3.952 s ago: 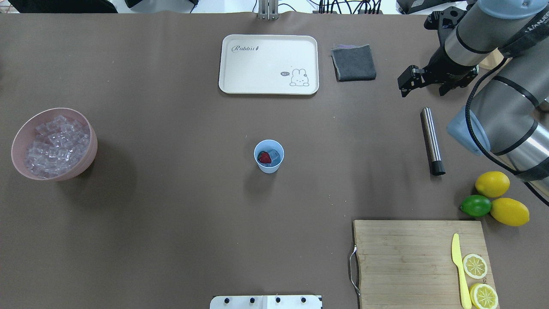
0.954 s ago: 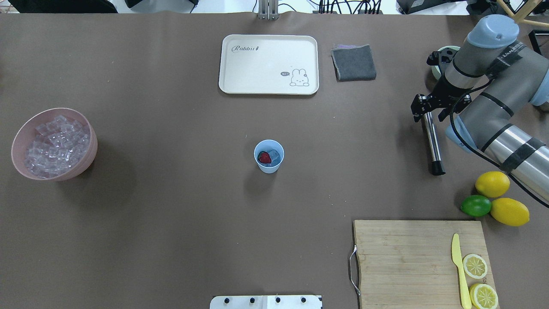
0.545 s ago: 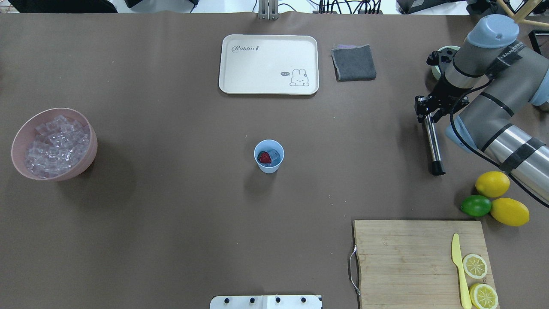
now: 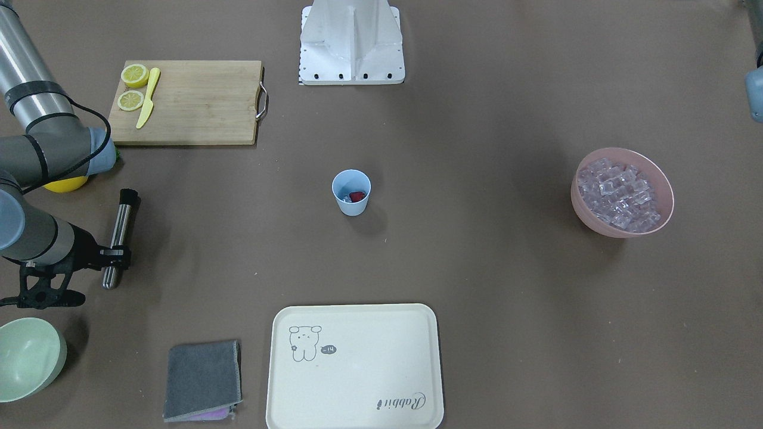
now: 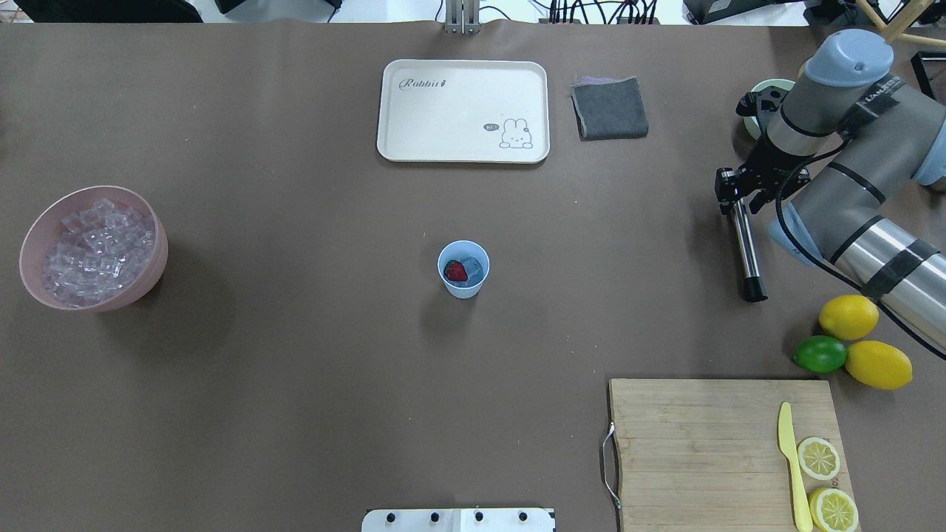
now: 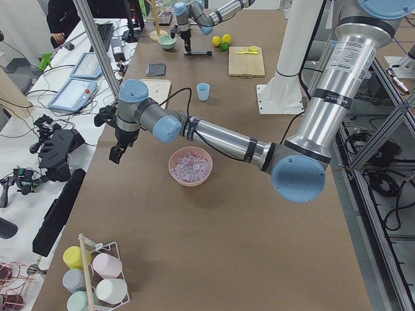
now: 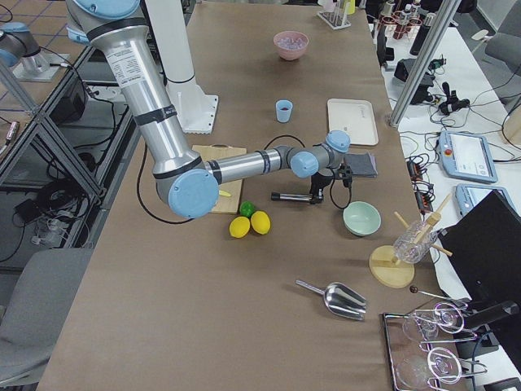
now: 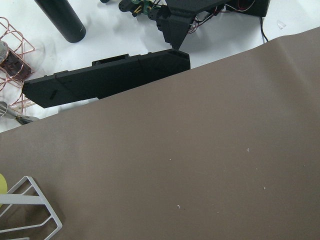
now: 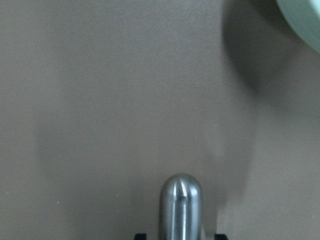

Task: Mash ice and strawberries in cup
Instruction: 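Lower the right gripper around the pestle top and close it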

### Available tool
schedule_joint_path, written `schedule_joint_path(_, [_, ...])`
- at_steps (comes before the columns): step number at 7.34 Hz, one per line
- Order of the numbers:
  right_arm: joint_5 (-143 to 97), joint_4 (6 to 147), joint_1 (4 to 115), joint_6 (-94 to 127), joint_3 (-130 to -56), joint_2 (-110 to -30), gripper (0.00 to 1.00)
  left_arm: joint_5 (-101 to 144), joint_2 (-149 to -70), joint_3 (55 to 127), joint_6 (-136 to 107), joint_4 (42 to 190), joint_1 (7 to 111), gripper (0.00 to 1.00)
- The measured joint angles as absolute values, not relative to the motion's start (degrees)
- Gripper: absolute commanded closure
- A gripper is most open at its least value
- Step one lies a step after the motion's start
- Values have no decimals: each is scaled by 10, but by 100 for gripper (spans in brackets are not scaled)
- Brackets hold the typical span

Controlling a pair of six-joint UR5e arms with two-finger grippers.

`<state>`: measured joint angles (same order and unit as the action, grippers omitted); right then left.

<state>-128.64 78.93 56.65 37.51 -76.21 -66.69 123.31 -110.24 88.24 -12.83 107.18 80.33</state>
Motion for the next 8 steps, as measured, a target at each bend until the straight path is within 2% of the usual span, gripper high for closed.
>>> schedule_joint_path(1, [-1287, 789, 566, 375, -761, -668, 64, 1233, -1104, 882, -128, 1071, 803, 2])
schedule_joint_path(2, [-1287, 789, 566, 375, -760, -668, 89, 1233, -1107, 882, -128, 1070, 803, 2])
schedule_joint_path(3, [-1287, 789, 566, 375, -760, -667, 100, 1233, -1109, 882, -128, 1069, 803, 2])
schedule_joint_path(6, [-1280, 788, 565, 369, -763, -663, 100, 1232, -1112, 882, -129, 1068, 804, 2])
schedule_joint_path(8, [-1294, 801, 591, 369, -790, -651, 100, 1233, -1114, 882, -129, 1067, 804, 2])
